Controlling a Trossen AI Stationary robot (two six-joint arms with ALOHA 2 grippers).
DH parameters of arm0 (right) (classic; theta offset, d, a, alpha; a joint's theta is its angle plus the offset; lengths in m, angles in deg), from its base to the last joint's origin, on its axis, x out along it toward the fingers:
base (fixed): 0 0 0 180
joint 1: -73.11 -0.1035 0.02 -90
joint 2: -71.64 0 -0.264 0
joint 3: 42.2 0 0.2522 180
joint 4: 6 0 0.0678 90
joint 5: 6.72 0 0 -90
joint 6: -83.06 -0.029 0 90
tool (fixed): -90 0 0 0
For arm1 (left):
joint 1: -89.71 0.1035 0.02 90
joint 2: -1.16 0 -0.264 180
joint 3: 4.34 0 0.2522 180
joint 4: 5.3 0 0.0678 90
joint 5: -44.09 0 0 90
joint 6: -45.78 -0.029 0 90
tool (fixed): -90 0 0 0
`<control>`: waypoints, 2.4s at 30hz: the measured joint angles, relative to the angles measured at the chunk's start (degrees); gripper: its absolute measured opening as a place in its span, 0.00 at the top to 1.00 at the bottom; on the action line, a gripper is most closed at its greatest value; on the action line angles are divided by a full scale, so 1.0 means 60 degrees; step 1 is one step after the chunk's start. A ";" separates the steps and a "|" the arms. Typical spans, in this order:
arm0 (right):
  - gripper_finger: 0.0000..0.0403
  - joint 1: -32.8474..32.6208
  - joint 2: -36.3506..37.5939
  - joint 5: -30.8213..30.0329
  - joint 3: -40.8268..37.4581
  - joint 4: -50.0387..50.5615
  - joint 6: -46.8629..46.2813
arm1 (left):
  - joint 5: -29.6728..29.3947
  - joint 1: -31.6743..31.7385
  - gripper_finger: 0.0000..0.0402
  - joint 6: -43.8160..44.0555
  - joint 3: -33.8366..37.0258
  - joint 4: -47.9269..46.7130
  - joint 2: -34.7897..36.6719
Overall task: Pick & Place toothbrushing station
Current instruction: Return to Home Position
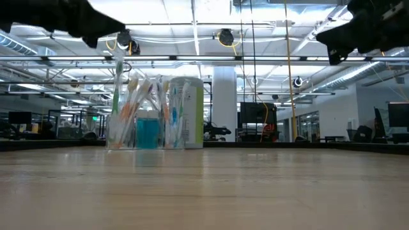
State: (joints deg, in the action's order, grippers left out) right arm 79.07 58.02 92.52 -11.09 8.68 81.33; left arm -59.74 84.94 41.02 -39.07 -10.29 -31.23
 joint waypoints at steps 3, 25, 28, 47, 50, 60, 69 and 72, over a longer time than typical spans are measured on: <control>1.00 0.0248 0.0535 -0.0042 -0.0365 0.0019 -0.0276 | 0.0094 0.0284 0.99 0.0147 0.0606 0.0090 0.0426; 1.00 0.1271 0.1936 -0.0029 -0.2501 -0.1728 -0.0811 | 0.1017 0.0683 0.99 0.1022 0.3345 0.4489 0.0657; 1.00 0.1271 0.1932 -0.0025 -0.2511 -0.1677 -0.1002 | 0.1020 0.0683 0.98 0.1341 0.3345 0.4256 0.0657; 1.00 0.1267 0.1893 -0.0029 -0.2537 -0.1604 -0.1025 | 0.0977 0.0683 0.91 0.1299 0.3345 0.4216 0.0650; 1.00 0.1267 0.1893 -0.0029 -0.2537 -0.1608 -0.1025 | 0.0977 0.0683 0.91 0.1299 0.3345 0.4216 0.0650; 1.00 0.1267 0.1893 -0.0029 -0.2537 -0.1608 -0.1025 | 0.0974 0.0683 0.91 0.1299 0.3341 0.4216 0.0650; 1.00 0.1267 0.1893 -0.0025 -0.2541 -0.1608 -0.1025 | 0.0974 0.0683 0.91 0.1299 0.3341 0.4216 0.0650; 1.00 0.1267 0.1893 -0.0025 -0.2541 -0.1608 -0.1025 | 0.0974 0.0683 0.91 0.1299 0.3341 0.4216 0.0650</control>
State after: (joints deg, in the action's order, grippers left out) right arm 86.68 69.38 92.36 -26.33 -0.97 75.18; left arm -53.90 89.04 48.81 -19.03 15.00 -27.33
